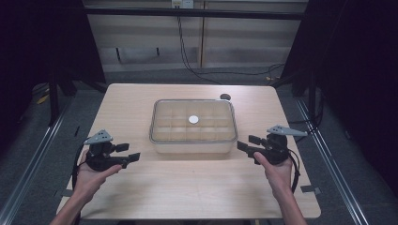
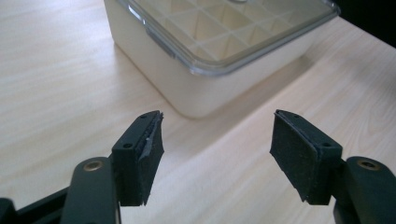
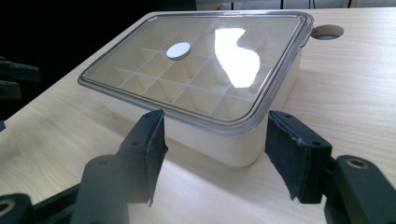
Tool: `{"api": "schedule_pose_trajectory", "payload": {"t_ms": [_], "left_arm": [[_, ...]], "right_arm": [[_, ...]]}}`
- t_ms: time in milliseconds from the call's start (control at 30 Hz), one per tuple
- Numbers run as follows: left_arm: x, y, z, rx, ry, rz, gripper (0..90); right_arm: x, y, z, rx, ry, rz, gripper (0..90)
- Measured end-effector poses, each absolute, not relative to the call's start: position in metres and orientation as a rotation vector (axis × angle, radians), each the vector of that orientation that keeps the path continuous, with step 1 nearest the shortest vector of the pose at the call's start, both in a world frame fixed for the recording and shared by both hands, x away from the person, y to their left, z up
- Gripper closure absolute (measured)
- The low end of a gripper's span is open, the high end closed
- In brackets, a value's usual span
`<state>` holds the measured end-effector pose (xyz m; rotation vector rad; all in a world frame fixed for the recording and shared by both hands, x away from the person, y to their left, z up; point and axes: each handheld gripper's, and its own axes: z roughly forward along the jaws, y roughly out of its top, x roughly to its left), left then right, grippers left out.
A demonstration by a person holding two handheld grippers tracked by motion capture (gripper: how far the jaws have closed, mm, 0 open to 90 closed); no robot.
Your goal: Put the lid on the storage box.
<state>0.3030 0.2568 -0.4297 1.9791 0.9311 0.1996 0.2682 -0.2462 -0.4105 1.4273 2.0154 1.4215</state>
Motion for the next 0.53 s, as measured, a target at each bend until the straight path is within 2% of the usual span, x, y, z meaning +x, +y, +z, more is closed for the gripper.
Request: {"api": "schedule_pose_trajectory", "payload": {"t_ms": [300,433,533], "left_arm": [[0.28,0.269,-0.44,1.989,0.944,0.204,32.7],[0.269,0.273,-0.453,1.953,0.949,0.192,35.1],[0.268,0.27,-0.463,1.979,0.943,0.142,35.9]], "right_arm": [[0.237,-0.246,-0.427,1.444,2.049,1.388,35.4],[0.222,-0.25,-0.435,1.448,2.036,1.373,34.4],[0.218,-0.254,-0.443,1.464,2.034,1.347,34.2]]}}
